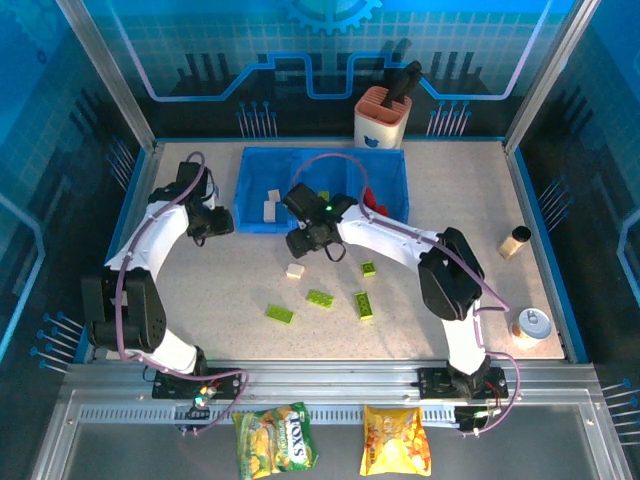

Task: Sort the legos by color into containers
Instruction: Place the lego in the container.

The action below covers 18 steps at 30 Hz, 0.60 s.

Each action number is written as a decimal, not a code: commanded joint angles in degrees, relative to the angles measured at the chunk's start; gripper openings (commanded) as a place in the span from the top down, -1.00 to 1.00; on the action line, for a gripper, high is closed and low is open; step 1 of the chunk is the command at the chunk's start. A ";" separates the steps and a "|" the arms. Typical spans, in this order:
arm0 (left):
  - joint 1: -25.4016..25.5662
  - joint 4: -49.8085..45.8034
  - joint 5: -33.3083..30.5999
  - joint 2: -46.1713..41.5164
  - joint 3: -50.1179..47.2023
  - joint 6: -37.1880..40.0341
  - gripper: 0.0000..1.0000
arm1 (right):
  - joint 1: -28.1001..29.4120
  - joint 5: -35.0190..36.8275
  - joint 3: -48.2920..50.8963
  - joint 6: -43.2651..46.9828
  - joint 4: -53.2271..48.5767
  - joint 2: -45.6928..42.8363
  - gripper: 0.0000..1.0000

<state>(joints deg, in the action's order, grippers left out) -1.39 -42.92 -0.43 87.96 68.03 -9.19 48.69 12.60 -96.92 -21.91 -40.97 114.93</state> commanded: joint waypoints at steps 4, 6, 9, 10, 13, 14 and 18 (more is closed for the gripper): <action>-1.28 1.69 1.20 -2.98 -1.12 -1.73 0.14 | 2.61 0.26 -5.99 3.25 11.15 4.47 -0.33; -1.42 2.00 1.17 -3.47 -1.32 -1.88 0.14 | 3.15 1.20 -8.19 3.72 13.06 6.32 -0.32; -1.60 2.29 1.01 -3.88 -1.49 -2.14 0.14 | 4.10 3.85 -12.01 4.23 14.96 9.15 -0.31; -1.69 2.58 0.91 -4.15 -1.57 -2.23 0.14 | 4.35 4.54 -12.82 4.54 15.79 9.84 -0.31; -1.86 3.27 0.93 -4.83 -1.87 -2.54 0.14 | 4.96 6.88 -15.11 5.21 18.71 12.39 -0.29; -1.97 3.44 0.97 -4.91 -1.93 -2.69 0.14 | 5.07 7.48 -15.82 5.31 19.47 13.24 -0.29; -2.04 3.63 1.34 -5.24 -1.94 -2.93 0.13 | 5.67 12.35 -17.68 4.98 24.50 16.59 -0.27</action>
<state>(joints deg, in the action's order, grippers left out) -2.81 -40.03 -0.16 84.33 66.78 -10.63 53.41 19.75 -112.42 -17.52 -22.04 128.92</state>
